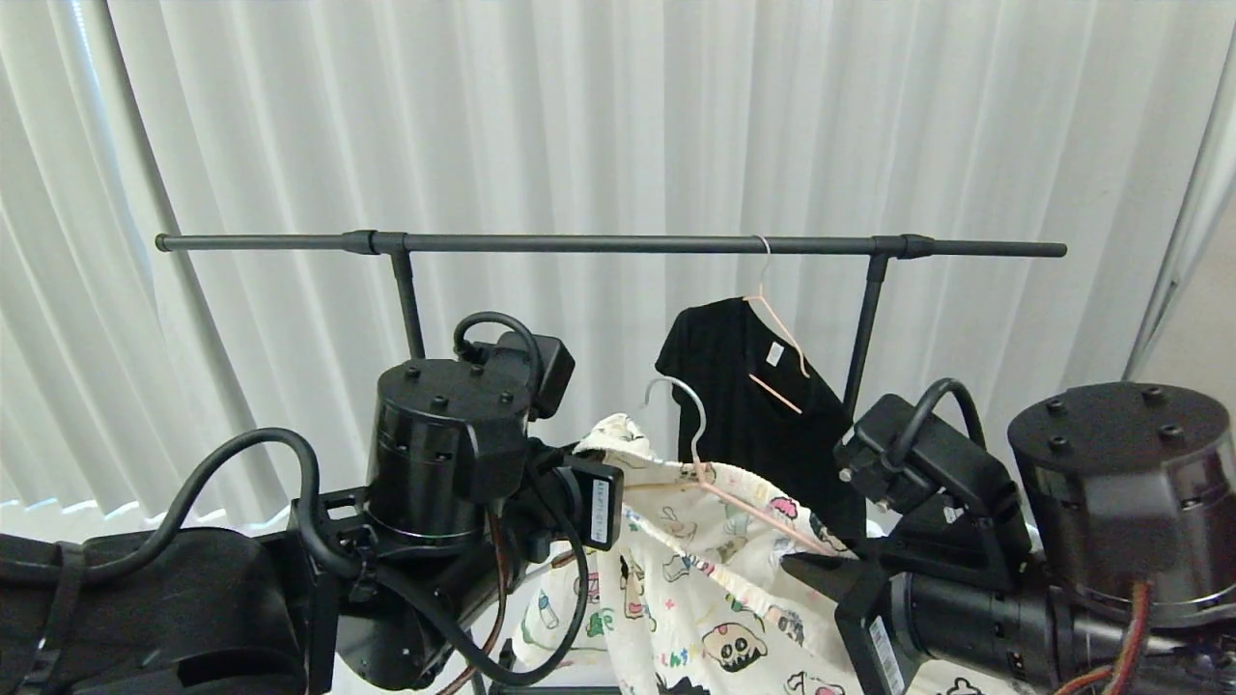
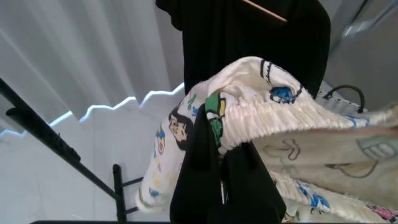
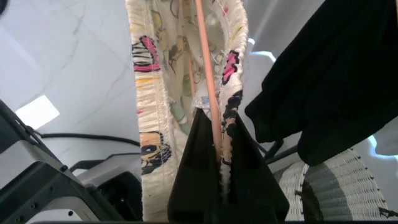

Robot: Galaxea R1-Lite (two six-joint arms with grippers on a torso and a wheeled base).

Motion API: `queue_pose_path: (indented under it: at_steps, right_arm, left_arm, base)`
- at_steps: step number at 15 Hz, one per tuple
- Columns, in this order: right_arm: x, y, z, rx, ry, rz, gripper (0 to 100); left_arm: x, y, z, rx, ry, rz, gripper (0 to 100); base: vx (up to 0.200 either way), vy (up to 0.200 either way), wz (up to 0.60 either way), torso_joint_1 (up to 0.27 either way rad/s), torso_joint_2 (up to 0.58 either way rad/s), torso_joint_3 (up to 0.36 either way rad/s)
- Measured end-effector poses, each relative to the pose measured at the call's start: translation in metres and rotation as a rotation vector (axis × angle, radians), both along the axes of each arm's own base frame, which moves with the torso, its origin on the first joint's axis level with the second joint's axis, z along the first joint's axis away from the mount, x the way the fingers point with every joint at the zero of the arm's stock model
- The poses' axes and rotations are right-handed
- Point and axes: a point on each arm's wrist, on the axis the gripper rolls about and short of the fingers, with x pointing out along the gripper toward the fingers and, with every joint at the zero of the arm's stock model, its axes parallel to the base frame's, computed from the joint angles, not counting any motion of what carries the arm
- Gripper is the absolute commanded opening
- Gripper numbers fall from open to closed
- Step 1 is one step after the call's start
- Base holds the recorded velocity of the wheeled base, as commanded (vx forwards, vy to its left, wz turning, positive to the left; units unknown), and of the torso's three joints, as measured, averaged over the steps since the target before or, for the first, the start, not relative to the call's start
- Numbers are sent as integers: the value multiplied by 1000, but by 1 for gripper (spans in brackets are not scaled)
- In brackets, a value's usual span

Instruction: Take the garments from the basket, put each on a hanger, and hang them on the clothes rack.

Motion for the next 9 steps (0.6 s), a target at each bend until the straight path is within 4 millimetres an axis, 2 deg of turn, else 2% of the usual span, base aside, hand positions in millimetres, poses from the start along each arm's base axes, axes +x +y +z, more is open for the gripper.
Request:
queue_pose_path:
  at_steps: [5, 9]
  right_arm:
    - [-2, -1, 5, 14, -13, 6, 0]
    - [-1, 1, 12, 60, -42, 4, 0]
  left_arm:
    - [13, 27, -17, 104, 25, 115, 0]
    - [-2, 14, -13, 74, 25, -5, 0]
  base:
    - [0, 0, 0, 0, 0, 0]
    - [0, 0, 0, 0, 0, 0]
